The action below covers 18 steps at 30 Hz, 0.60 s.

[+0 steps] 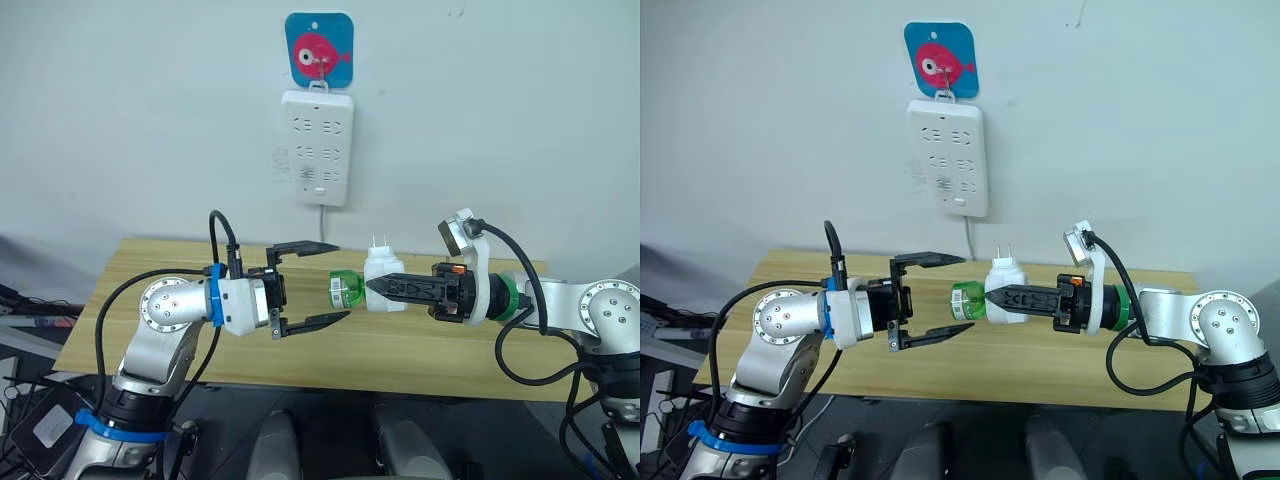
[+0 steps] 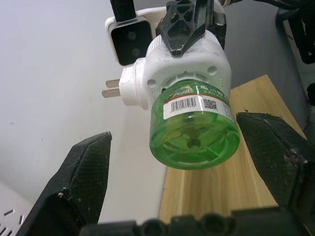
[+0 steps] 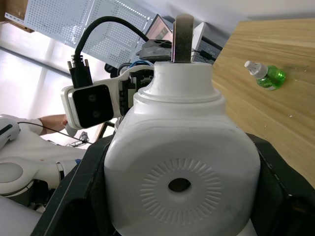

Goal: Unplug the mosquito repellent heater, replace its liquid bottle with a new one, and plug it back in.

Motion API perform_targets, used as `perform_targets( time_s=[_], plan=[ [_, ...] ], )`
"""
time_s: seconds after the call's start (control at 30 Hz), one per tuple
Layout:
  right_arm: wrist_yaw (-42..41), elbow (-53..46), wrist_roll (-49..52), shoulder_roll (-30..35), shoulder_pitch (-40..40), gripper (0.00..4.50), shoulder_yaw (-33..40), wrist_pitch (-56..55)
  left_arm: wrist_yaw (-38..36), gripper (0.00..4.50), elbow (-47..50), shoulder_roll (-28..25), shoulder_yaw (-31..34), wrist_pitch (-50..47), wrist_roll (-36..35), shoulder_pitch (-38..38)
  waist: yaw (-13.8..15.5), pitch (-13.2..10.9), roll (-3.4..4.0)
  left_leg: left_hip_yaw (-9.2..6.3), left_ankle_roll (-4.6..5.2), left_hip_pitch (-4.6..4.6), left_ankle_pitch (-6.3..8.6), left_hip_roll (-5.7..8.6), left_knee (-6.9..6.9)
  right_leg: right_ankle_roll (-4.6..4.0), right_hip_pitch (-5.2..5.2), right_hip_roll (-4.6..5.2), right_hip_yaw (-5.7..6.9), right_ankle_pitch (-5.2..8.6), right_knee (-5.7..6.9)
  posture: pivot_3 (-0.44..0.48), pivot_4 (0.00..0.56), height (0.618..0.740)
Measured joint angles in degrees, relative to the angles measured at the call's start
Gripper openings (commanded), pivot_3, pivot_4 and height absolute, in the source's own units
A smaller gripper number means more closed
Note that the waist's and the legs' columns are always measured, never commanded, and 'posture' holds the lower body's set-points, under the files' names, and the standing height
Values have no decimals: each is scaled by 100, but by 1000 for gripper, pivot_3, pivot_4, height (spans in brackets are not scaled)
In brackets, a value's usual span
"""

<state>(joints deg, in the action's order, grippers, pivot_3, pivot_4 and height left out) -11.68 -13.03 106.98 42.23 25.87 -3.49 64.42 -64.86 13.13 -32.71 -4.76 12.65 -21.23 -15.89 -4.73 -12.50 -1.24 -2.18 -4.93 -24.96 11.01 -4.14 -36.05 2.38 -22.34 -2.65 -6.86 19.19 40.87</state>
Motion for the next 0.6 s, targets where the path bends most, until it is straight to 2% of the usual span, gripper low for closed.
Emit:
perform_targets(
  time_s=[0.07, 0.23, 0.3, 0.4, 0.47, 0.5, 0.57, 0.6],
  plan=[
    [0, 0, 0, -2, 2, 3043, 0, 0, -91, 3870, -38, 1, -61, 38, 0, -19, -5, 0, 0, 0, 0, 0, 0, 0, 0, 0, 0, 0, 0, 0, 0, -91, 187, 704],
    [10, 2, -1, -8, 3, 3043, 4, -11, -176, 2313, -48, 26, -183, -91, -54, -81, -10, 0, 0, -1, 0, 0, 0, 0, -1, 1, 0, 0, 1, 0, 1, -93, 188, 704],
    [35, 2, -4, -15, 3, 3043, -8, -4, -223, 2266, 22, -143, -228, -565, -259, -185, -18, 0, 0, -5, 0, 0, 0, -1, -1, 1, 0, -3, 3, 0, 2, -88, 187, 704],
    [48, 3, -11, -36, 5, 3043, -1, -44, -96, 2266, 347, -592, -290, -2653, -1306, -532, -23, 0, -1, -16, 0, -1, 0, -1, -2, 2, 0, -4, 13, 1, 6, -79, 182, 704],
    [30, 0, 0, -77, 25, 3043, -4, -53, 119, 2266, 310, -986, -261, -4794, -2715, -999, -29, -1, -2, -27, 0, -2, 0, -2, -3, 3, 1, -6, 24, 1, 7, -79, 183, 704],
    [11, -18, 3, -102, 31, 3043, -14, -42, 211, 2266, 215, -1109, -226, -5530, -3236, -1196, -35, -1, -2, -30, 0, -2, 0, -1, -2, 3, 1, -6, 27, 2, 10, -78, 182, 704],
    [-47, -54, 4, -165, 36, 3043, -29, -20, 432, 2266, -39, -1218, -99, -6777, -4070, -1476, -41, -2, -1, -34, 1, -2, 0, -2, 0, 3, 1, -7, 32, 2, 9, -79, 182, 704],
    [-52, -54, -1, -181, 41, 3043, -29, -22, 515, 2266, -148, -1200, -63, -7064, -4265, -1539, -38, -2, -1, -35, 1, -2, 0, -2, 0, 3, 1, -7, 33, 2, 9, -79, 182, 704]
  ],
)
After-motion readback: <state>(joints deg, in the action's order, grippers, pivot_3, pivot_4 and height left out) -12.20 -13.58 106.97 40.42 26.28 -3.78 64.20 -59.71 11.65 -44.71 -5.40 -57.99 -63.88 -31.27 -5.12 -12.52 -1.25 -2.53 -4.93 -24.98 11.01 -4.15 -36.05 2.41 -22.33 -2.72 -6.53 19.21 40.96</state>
